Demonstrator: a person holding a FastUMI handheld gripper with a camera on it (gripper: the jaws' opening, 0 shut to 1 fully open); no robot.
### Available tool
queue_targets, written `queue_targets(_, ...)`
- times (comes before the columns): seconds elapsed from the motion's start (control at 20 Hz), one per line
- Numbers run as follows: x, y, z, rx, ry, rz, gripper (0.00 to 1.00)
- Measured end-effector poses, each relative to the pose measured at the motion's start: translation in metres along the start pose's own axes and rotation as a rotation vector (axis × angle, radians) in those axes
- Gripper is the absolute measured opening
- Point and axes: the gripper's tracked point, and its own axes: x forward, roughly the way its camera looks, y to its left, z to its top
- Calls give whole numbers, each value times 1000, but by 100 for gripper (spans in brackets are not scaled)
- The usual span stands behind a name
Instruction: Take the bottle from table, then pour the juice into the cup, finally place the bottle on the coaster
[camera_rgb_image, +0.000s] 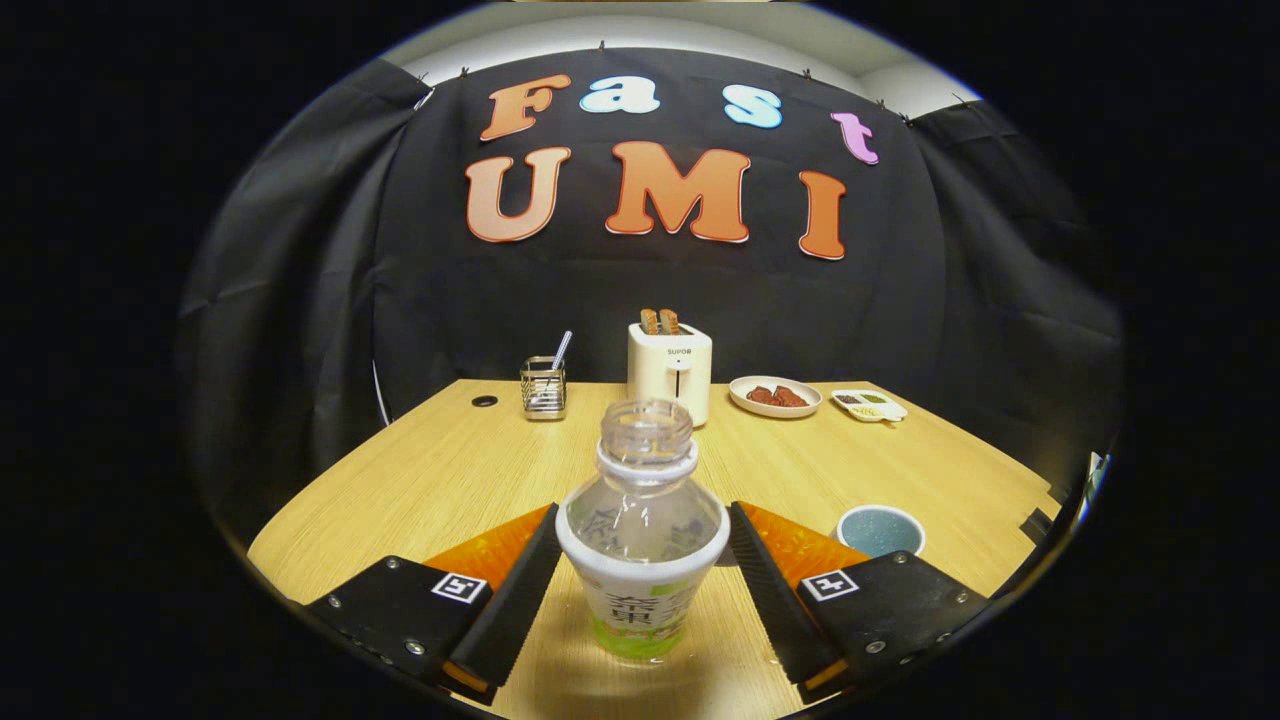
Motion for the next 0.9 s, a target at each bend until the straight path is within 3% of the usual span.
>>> queue_targets(0.75,10,5,-40,39,65,26,96)
queue_targets(0.85,14,6,-41,46,55,36,84)
queue_targets(0.9,14,7,-41,55,48,47,70)
